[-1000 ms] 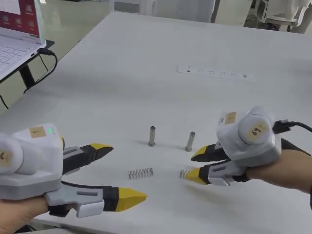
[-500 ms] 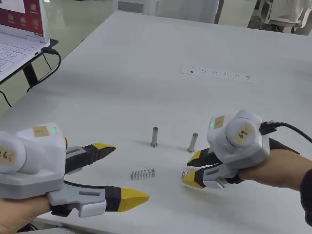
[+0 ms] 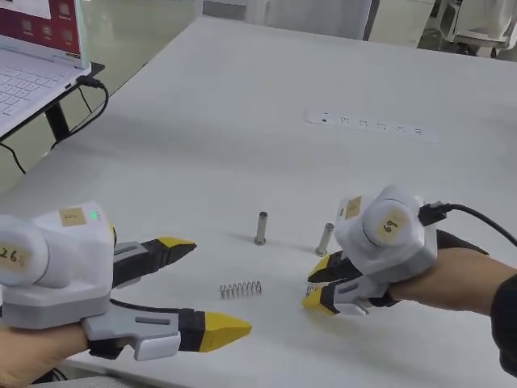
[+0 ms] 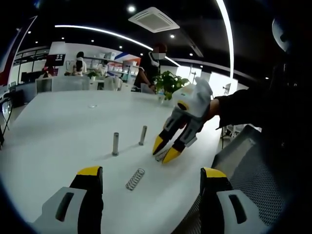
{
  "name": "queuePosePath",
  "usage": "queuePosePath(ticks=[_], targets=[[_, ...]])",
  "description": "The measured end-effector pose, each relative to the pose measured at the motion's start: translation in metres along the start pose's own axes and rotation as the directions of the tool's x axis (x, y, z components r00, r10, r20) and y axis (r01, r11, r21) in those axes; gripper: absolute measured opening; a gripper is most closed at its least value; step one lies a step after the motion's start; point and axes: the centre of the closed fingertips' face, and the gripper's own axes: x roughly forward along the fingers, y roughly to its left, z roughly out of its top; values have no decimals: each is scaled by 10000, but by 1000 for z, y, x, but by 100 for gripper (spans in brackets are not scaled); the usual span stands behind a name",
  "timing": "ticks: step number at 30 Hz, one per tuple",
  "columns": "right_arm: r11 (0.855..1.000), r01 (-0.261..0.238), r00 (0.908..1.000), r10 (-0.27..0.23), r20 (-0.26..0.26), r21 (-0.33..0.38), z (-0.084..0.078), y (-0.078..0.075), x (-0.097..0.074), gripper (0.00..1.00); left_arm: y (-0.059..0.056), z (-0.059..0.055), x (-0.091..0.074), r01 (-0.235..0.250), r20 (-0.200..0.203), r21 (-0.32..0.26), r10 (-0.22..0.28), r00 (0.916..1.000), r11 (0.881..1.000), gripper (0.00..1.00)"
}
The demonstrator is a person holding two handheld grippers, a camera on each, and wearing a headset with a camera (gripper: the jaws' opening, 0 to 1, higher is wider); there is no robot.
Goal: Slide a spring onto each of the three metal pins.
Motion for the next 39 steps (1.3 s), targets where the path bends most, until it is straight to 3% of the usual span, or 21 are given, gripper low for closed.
queuePosePath(ticks=[39], targets=[[9977,-530,9936,485,-1024,-423,-7,0,4,9,0,3,1,-24,137,-58,24,9999,10000,78]])
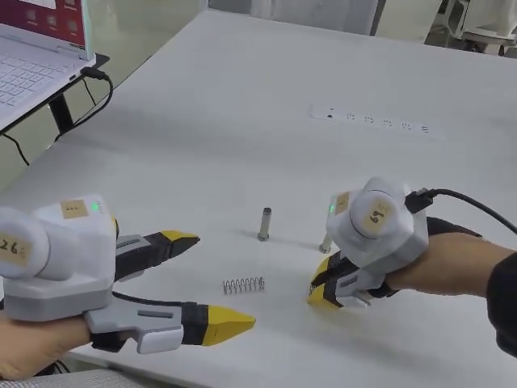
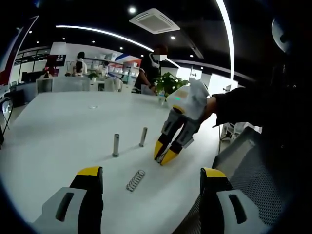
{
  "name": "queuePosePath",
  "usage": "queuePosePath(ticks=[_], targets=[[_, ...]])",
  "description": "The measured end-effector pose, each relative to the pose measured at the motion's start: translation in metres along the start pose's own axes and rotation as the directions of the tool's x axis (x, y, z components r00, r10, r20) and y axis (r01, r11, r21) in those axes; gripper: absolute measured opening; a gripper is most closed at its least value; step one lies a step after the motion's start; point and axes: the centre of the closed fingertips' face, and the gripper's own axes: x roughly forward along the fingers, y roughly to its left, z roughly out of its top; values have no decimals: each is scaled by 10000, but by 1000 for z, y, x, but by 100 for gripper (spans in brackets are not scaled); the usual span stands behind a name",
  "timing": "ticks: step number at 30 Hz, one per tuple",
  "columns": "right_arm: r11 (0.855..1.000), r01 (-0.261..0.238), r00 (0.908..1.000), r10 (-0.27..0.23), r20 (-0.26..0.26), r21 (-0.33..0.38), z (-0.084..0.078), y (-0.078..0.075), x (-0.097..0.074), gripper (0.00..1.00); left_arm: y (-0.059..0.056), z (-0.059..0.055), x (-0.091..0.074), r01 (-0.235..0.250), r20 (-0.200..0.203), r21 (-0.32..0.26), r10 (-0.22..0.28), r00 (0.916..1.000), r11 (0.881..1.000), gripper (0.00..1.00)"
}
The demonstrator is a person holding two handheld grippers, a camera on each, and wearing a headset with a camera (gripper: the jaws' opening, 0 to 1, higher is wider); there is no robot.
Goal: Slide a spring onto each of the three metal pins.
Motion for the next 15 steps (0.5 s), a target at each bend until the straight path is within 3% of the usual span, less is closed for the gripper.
queuePosePath(ticks=[7,15], targets=[[9999,95,10000,-95,-15,-49,0,-1,-1,9,-1,0,0,14,13,-16,-14,10000,10000,78],[9988,464,9977,-469,493,129,10,-9,-14,9,-1,0,0,42,-27,16,-42,10000,10000,78]])
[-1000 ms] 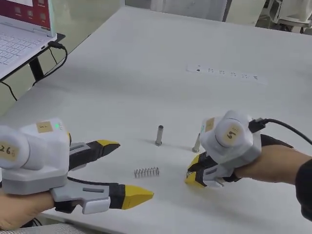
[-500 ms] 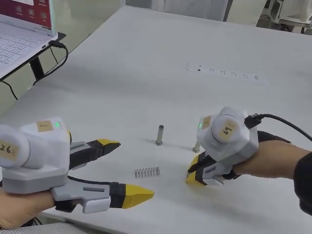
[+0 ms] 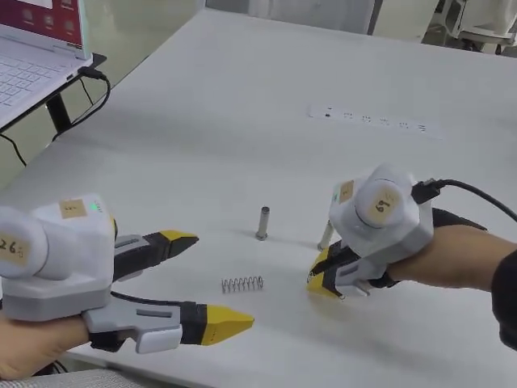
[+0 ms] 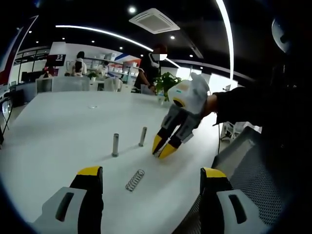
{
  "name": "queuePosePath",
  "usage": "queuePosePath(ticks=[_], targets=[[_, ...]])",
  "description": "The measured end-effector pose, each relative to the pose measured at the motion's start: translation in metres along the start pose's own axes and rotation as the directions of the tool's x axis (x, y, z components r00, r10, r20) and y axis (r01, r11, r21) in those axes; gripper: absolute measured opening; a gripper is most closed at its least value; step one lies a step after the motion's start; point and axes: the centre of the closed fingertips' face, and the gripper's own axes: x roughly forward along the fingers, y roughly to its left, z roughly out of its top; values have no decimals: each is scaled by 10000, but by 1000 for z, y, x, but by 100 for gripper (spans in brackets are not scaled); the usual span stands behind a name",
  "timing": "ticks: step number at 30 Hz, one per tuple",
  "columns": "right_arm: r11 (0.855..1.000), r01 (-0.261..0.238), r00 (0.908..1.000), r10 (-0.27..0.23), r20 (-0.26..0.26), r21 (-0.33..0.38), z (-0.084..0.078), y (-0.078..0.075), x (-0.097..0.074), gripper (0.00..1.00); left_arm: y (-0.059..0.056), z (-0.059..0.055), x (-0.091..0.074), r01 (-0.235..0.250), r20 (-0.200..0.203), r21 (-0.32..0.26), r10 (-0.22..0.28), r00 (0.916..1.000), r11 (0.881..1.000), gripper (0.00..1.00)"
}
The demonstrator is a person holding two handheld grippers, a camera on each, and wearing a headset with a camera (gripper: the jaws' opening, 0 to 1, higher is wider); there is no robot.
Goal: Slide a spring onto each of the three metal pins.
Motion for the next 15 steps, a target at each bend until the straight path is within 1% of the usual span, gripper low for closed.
queuePosePath(ticks=[5,15], targets=[[9999,131,9998,-132,134,85,1,-1,-3,9,0,0,0,-3,-20,26,3,10000,10000,78],[9982,414,9972,-440,603,439,4,-6,-12,9,0,-2,0,20,-95,78,-19,10000,10000,78]])
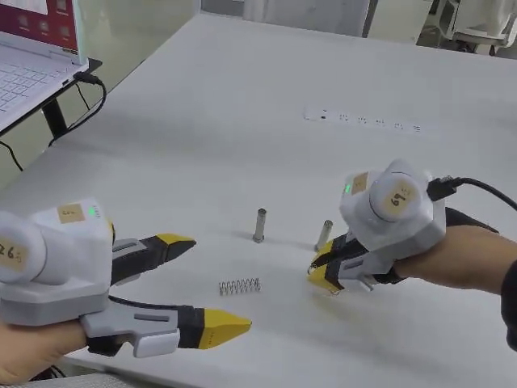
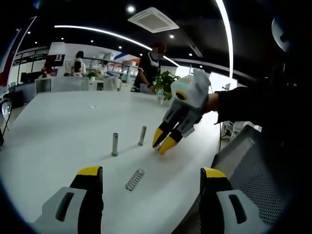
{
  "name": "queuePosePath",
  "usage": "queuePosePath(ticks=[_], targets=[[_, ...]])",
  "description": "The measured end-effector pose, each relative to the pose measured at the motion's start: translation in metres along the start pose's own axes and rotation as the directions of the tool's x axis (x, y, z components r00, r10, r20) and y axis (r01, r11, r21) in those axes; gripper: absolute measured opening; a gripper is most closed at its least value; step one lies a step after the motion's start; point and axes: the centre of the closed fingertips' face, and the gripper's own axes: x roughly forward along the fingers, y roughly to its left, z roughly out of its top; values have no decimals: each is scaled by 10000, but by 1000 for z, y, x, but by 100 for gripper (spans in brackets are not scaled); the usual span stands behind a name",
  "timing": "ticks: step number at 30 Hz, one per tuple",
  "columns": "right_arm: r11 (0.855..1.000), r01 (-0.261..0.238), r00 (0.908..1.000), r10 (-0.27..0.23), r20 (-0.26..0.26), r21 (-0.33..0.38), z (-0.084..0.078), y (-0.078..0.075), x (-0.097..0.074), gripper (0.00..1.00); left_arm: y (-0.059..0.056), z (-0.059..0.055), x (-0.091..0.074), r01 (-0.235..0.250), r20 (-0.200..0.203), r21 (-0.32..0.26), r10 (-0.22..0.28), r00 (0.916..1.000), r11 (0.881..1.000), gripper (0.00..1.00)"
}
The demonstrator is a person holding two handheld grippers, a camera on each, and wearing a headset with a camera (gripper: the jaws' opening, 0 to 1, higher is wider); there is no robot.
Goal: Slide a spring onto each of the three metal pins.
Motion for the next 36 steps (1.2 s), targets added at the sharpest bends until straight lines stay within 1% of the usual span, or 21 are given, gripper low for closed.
queuePosePath(ticks=[11,20,28,32,36], targets=[[9995,195,9995,-200,224,253,-1,-3,-6,9,1,-2,0,14,-93,46,-14,10000,10000,78],[9976,414,9980,-440,460,555,-5,-6,-13,9,0,-2,0,26,-140,67,-25,9999,10000,78],[9943,612,9948,-680,763,876,-5,-10,-18,9,0,-3,0,30,-160,68,-29,9999,10000,78],[9908,687,9911,-812,1059,1167,-4,-10,-22,9,-1,-3,1,39,-174,70,-38,9998,10000,78],[9881,790,9891,-942,1135,1317,-6,-12,-25,9,-1,-3,1,55,-210,83,-53,9998,10000,78]])
